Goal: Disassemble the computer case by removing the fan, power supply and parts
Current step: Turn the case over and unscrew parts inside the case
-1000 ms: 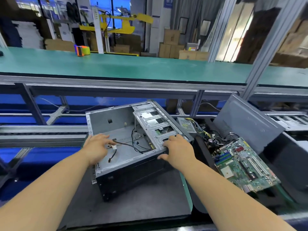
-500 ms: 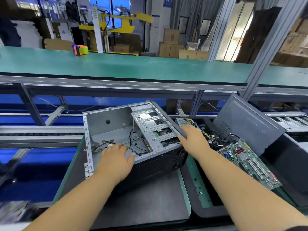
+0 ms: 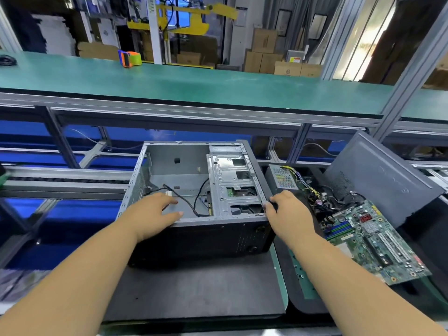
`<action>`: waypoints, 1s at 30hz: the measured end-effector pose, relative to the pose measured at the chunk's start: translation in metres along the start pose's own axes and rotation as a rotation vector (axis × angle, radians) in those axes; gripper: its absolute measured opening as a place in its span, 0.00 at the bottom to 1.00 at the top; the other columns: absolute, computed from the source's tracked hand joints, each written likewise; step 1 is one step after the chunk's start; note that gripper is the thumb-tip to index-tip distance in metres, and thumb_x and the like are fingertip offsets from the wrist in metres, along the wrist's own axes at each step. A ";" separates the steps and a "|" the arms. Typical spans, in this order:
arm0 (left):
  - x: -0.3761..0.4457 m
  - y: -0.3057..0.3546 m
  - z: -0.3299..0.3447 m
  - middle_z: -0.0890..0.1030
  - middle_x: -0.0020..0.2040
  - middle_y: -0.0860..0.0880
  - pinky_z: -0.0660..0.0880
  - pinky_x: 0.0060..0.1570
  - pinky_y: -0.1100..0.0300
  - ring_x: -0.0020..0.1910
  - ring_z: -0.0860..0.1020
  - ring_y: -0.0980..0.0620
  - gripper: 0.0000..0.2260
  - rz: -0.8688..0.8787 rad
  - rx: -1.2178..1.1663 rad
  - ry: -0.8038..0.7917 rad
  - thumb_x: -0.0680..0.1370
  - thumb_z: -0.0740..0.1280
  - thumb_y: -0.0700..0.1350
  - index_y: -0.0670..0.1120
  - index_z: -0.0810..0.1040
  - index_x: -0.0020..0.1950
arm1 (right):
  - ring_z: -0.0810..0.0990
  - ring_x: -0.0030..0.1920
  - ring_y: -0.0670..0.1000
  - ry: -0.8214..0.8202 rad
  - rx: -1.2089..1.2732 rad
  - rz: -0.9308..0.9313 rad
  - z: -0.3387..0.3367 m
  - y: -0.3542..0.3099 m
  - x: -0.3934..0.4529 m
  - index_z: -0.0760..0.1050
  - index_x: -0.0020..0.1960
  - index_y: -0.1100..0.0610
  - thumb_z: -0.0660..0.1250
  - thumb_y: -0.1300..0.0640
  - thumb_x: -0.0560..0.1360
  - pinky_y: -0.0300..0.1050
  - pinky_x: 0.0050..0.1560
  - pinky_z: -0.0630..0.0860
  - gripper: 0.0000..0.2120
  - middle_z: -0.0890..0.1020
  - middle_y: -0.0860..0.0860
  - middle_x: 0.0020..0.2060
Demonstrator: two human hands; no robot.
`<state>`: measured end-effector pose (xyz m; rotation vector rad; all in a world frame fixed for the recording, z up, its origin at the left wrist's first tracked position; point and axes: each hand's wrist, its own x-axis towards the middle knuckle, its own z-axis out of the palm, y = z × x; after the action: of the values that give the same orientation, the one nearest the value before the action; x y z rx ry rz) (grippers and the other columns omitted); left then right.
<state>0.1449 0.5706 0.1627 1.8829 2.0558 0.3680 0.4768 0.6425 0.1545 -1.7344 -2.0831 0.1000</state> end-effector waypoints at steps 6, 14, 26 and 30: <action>0.003 -0.010 -0.008 0.72 0.69 0.56 0.65 0.63 0.59 0.68 0.69 0.54 0.21 0.077 0.014 0.032 0.76 0.65 0.61 0.57 0.74 0.68 | 0.81 0.43 0.56 0.020 -0.040 -0.024 -0.001 -0.006 -0.012 0.81 0.51 0.56 0.65 0.48 0.79 0.43 0.37 0.67 0.12 0.77 0.51 0.47; 0.002 -0.008 -0.006 0.74 0.68 0.55 0.70 0.64 0.53 0.66 0.72 0.51 0.21 0.049 -0.009 0.111 0.76 0.66 0.62 0.58 0.75 0.67 | 0.75 0.48 0.46 -0.078 0.166 0.069 -0.008 0.048 -0.021 0.72 0.70 0.47 0.60 0.48 0.81 0.43 0.49 0.69 0.18 0.76 0.44 0.56; 0.011 0.110 0.029 0.75 0.63 0.54 0.64 0.63 0.59 0.65 0.70 0.53 0.16 0.191 -0.232 0.260 0.78 0.68 0.48 0.56 0.77 0.65 | 0.80 0.52 0.60 -0.391 -0.088 0.453 0.007 0.186 -0.027 0.72 0.68 0.54 0.69 0.51 0.76 0.48 0.48 0.77 0.22 0.76 0.57 0.60; 0.018 0.150 0.044 0.76 0.63 0.56 0.66 0.65 0.59 0.65 0.71 0.55 0.15 0.232 -0.244 0.243 0.78 0.68 0.47 0.55 0.77 0.65 | 0.76 0.62 0.61 -0.612 -0.176 0.525 0.019 0.207 -0.027 0.63 0.73 0.58 0.70 0.53 0.74 0.52 0.59 0.76 0.31 0.72 0.61 0.66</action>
<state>0.2978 0.6013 0.1816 2.0063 1.8327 0.9019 0.6639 0.6658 0.0634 -2.5738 -1.9827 0.6971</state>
